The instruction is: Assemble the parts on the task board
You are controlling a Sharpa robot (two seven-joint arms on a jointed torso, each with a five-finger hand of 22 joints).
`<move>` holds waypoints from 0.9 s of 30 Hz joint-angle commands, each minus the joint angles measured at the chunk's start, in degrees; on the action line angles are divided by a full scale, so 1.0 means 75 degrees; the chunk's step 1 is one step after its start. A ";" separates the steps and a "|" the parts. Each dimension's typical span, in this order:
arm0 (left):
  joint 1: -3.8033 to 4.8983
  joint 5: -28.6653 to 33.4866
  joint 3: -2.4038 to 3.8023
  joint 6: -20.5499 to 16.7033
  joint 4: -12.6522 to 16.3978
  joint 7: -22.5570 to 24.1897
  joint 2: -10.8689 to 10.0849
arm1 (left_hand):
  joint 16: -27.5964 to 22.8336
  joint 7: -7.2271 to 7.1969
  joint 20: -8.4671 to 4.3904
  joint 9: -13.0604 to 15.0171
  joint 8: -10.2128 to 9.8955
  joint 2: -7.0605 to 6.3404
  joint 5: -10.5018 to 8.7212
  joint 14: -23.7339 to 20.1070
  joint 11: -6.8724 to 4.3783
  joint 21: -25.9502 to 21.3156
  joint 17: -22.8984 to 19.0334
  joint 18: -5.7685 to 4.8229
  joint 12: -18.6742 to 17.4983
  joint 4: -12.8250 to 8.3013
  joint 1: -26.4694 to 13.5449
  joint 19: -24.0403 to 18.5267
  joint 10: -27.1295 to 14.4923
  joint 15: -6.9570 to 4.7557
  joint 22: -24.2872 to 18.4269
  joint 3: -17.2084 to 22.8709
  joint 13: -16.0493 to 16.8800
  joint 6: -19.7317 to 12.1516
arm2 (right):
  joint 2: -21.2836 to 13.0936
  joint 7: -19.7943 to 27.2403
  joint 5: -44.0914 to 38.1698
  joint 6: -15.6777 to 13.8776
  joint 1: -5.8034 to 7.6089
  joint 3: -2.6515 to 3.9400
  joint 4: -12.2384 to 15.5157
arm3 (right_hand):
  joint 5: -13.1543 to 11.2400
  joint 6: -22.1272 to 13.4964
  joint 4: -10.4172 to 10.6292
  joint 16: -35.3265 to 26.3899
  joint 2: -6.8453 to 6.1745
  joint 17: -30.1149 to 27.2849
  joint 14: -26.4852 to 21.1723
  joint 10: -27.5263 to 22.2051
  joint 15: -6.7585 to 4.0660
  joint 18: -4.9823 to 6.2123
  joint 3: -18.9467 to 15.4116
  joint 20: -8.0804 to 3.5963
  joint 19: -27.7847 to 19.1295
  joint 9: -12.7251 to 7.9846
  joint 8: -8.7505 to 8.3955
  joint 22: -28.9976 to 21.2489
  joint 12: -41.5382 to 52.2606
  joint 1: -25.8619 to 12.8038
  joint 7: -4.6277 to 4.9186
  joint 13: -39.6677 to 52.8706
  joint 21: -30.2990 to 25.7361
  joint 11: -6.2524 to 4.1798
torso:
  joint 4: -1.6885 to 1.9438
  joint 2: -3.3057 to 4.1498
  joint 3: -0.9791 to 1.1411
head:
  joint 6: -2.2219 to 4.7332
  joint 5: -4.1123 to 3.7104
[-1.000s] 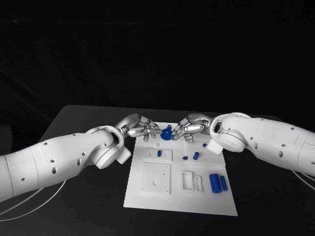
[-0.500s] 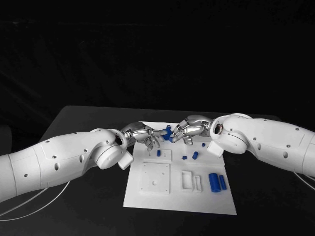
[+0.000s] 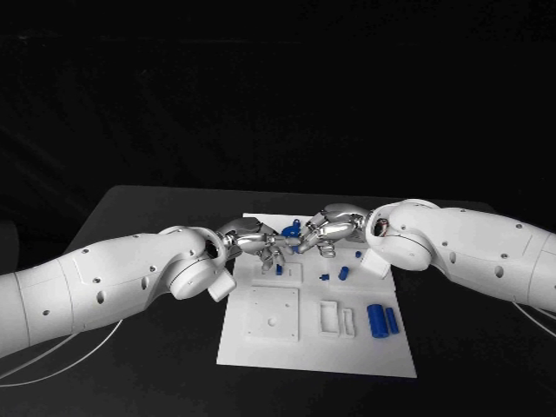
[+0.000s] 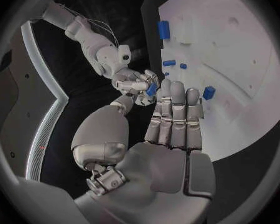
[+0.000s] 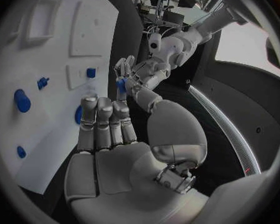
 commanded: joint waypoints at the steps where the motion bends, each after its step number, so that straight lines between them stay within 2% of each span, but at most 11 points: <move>1: 0.0005 -0.0174 0.0002 0.0098 0.0012 0.0153 0.0007 | -0.0010 0.0016 -0.0441 -0.0027 -0.0057 -0.0001 -0.0030 -0.0017 0.0025 -0.0041 0.0010 0.0071 -0.0050 -0.0015 0.0115 -0.0063 -0.0021 0.0015 0.0008 -0.0048 -0.0009 -0.0063 | -0.0014 -0.0054 0.0060 0.0246 0.0005 0.0006 0.0040 | -0.0040 0.0090 -0.0011 0.0034 0.0079 -0.0011 -0.0055 -0.0069 -0.0015 0.0123 -0.0049 0.0003 -0.0034 0.0017 0.0019 -0.0006 0.0030 0.0022 0.0145 0.0005 0.0026 -0.0009 | 0.0004 0.0001 -0.0008 | -0.0010 0.0004; 8: 0.0005 -0.0171 0.0002 0.0241 0.0026 0.0122 0.0018 | -0.0016 0.0070 -0.0433 -0.0091 -0.0116 -0.0007 -0.0029 -0.0014 0.0051 -0.0060 0.0020 0.0078 -0.0068 -0.0028 0.0192 -0.0052 -0.0023 0.0030 0.0011 -0.0111 -0.0010 -0.0164 | 0.0006 -0.0040 0.0049 0.0191 0.0005 0.0006 0.0049 | -0.0040 0.0086 -0.0014 0.0037 0.0082 -0.0012 -0.0060 -0.0074 -0.0014 0.0123 -0.0052 0.0003 -0.0039 0.0021 0.0017 -0.0006 0.0033 0.0030 0.0146 0.0006 0.0028 -0.0008 | 0.0006 0.0003 -0.0005 | -0.0026 0.0002; 20: 0.0005 -0.0127 0.0003 0.0379 0.0040 0.0172 0.0021 | -0.0018 0.0033 -0.0418 -0.0120 -0.0019 0.0090 -0.0029 -0.0007 0.0036 -0.0091 0.0044 0.0082 -0.0083 -0.0027 0.0323 -0.0043 -0.0003 0.0027 0.0026 -0.0207 -0.0005 0.0009 | 0.0039 -0.0041 0.0041 0.0183 0.0004 0.0006 0.0033 | -0.0040 0.0083 -0.0013 0.0042 0.0075 -0.0013 -0.0065 -0.0081 -0.0012 0.0123 -0.0059 0.0004 -0.0043 0.0029 0.0017 -0.0005 0.0036 0.0038 0.0147 0.0006 0.0034 -0.0006 | 0.0008 0.0005 -0.0006 | -0.0039 0.0002; 24: 0.0005 0.0030 0.0003 0.0386 0.0043 0.0255 0.0030 | -0.0016 0.0027 -0.0420 -0.0142 -0.0009 0.0148 -0.0029 -0.0006 0.0031 -0.0099 0.0056 0.0082 -0.0087 -0.0096 0.0450 -0.0041 0.0005 0.0022 0.0037 -0.0229 -0.0001 0.0020 | 0.0057 -0.0056 0.0034 0.0254 0.0004 0.0006 0.0057 | -0.0040 0.0083 -0.0014 0.0044 0.0073 -0.0014 -0.0066 -0.0082 -0.0012 0.0123 -0.0060 0.0004 -0.0043 0.0030 0.0017 -0.0005 0.0036 0.0042 0.0147 0.0006 0.0035 -0.0006 | 0.0004 0.0005 -0.0006 | -0.0043 -0.0003; 27: 0.0005 0.0113 0.0003 0.0412 0.0045 0.0320 0.0031 | -0.0015 0.0024 -0.0425 -0.0167 -0.0007 0.0258 -0.0029 -0.0006 0.0026 -0.0106 0.0068 0.0084 -0.0094 -0.0235 0.0689 -0.0036 0.0012 0.0017 0.0049 -0.0195 0.0001 0.0016 | 0.0071 -0.0071 0.0034 0.0308 0.0004 0.0006 0.0067 | -0.0040 0.0082 -0.0014 0.0047 0.0074 -0.0014 -0.0067 -0.0083 -0.0012 0.0123 -0.0059 0.0003 -0.0043 0.0033 0.0017 -0.0005 0.0038 0.0049 0.0147 0.0007 0.0038 -0.0006 | 0.0002 0.0003 -0.0007 | -0.0050 -0.0008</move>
